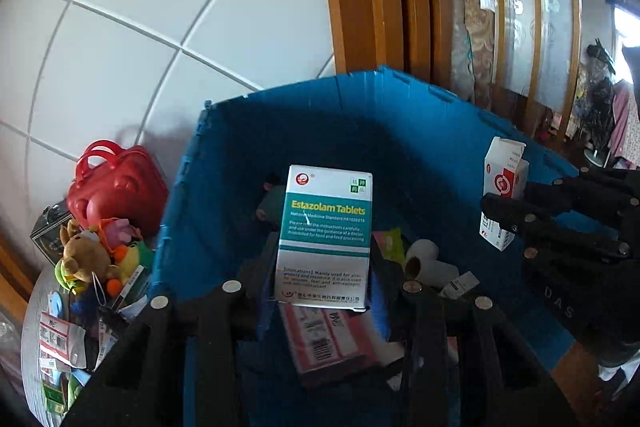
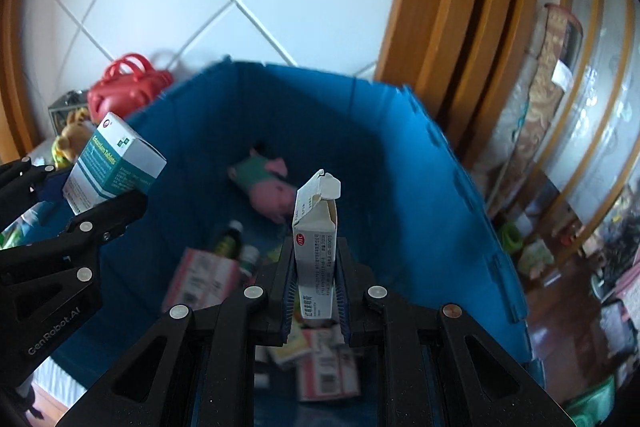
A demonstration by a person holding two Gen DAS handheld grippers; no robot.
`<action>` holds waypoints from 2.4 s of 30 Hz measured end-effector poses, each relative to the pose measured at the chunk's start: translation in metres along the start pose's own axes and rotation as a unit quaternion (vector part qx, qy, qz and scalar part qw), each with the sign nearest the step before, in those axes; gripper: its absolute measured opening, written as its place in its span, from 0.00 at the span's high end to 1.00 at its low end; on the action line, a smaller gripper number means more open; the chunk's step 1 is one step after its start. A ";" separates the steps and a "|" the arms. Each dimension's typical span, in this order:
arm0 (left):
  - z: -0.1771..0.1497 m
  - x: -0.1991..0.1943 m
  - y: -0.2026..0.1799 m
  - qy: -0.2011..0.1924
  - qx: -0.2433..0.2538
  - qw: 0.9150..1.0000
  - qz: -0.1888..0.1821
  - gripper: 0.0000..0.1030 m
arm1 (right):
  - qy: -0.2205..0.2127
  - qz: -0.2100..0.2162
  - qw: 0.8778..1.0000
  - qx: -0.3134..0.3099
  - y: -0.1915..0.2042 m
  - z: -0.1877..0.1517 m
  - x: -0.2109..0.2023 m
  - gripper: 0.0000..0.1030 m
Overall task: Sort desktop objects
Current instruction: 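Carry both boxes over the blue crate and open both grippers, then withdraw both grippers from the crate back toward the pile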
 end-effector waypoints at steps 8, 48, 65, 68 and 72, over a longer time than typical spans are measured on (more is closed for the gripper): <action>0.045 0.027 -0.007 0.051 0.010 0.998 -0.046 0.63 | 0.024 0.024 0.999 -0.008 -0.039 0.038 0.034 0.83; -0.003 0.192 0.033 0.330 -0.083 0.940 -0.004 0.63 | 0.284 0.078 0.955 -0.040 -0.025 0.000 0.194 0.18; 0.057 0.001 0.068 0.057 -0.088 0.994 0.038 0.54 | 0.073 0.122 0.990 0.012 -0.022 0.061 0.053 0.00; 0.049 -0.038 0.088 0.004 -0.096 0.992 0.080 0.22 | 0.030 0.138 0.990 0.014 -0.001 0.064 0.023 0.00; 0.026 -0.077 0.123 -0.036 -0.117 0.985 0.122 0.22 | -0.013 0.174 0.984 0.017 0.030 0.065 -0.011 0.00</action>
Point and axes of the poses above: each gripper's, at about its wrist camera, not at the fingertips, and x roughly the way its jaws point, y to its left, z to its top, the point moved 4 cm from there along x, roughly the way its jaws point, and after that the axes turned 5 degrees about -z, right-handed, at the moved point
